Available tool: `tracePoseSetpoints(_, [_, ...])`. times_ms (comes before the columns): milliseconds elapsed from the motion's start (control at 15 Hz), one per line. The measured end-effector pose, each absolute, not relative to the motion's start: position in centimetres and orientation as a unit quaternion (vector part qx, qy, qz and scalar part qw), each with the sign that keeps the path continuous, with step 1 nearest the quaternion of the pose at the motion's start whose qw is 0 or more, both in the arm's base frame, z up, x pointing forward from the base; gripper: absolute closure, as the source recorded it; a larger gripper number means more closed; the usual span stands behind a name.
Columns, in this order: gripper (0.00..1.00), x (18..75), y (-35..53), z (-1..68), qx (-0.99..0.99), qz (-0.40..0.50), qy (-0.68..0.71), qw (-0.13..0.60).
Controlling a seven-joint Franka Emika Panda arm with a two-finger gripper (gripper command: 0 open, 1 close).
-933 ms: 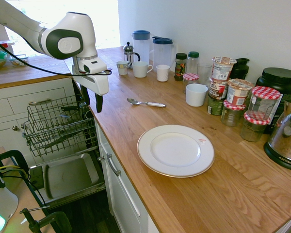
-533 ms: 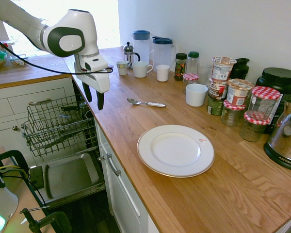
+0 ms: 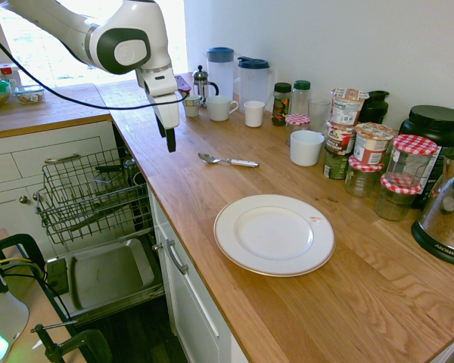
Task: Put the spoon in the dishwasher
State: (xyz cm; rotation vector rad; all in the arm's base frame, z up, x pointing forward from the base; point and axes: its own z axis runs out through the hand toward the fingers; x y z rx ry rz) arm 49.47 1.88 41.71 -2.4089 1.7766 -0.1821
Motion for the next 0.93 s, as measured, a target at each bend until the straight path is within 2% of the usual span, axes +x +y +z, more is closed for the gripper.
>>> tracePoseSetpoints(467, [0.0,54.7,-1.2,38.5,-0.656,-0.089,0.746,0.067])
tracePoseSetpoints(933, [0.0,61.9,-2.6,37.1,-0.615,-0.091,0.782,0.043])
